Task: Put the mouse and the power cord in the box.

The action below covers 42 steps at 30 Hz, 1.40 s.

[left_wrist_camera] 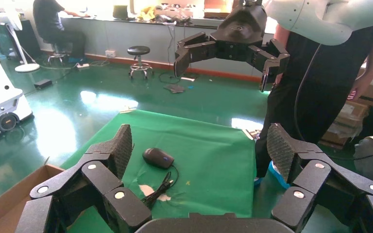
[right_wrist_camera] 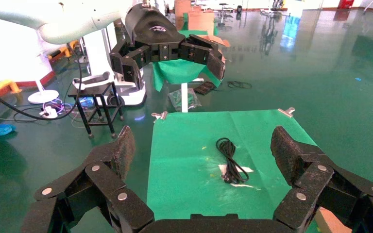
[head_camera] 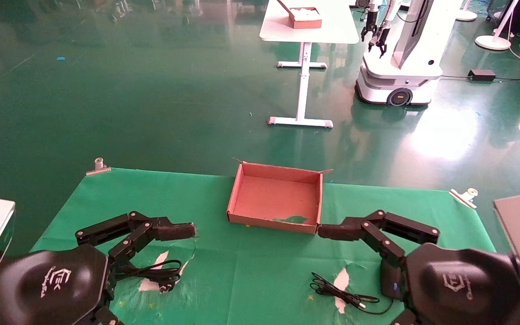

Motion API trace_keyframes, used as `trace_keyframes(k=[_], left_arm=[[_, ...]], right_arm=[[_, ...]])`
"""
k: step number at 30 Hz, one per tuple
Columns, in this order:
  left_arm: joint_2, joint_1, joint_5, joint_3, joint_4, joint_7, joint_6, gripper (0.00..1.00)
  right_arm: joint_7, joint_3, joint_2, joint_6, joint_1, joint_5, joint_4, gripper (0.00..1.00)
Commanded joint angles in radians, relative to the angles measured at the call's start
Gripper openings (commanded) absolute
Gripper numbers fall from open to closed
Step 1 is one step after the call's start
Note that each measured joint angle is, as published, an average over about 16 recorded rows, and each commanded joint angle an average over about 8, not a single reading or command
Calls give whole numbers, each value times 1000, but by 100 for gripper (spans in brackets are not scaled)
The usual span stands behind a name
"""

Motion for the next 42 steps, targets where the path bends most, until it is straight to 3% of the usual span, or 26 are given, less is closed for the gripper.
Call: trace_keyframes(k=[1, 8, 12, 19, 28, 31, 36, 42], left_arm=[[0, 0, 0, 0, 0, 0, 0, 100], [-4, -2, 16, 7, 1, 5, 10, 100], [-24, -38, 105, 42, 2, 30, 47, 100], [-16, -219, 444, 207, 76, 145, 79, 100], [212, -467, 905, 399, 421, 368, -21, 100], [293, -518, 1015, 446, 569, 437, -91, 100], [400, -575, 1124, 491, 804, 531, -221, 100], [486, -614, 1177, 516, 996, 630, -328, 100]], right_arm=[[0, 0, 0, 0, 0, 0, 0, 100], [-4, -3, 1, 0, 1, -11, -1, 100], [-17, -21, 7, -4, 14, -64, -6, 100], [-83, -97, 18, -35, 90, -287, -87, 100], [-320, -227, -85, -45, 272, -610, -405, 100], [-412, -272, -157, 6, 333, -715, -545, 100], [-531, -322, -287, 171, 399, -848, -767, 100], [-631, -342, -407, 305, 447, -901, -956, 100]])
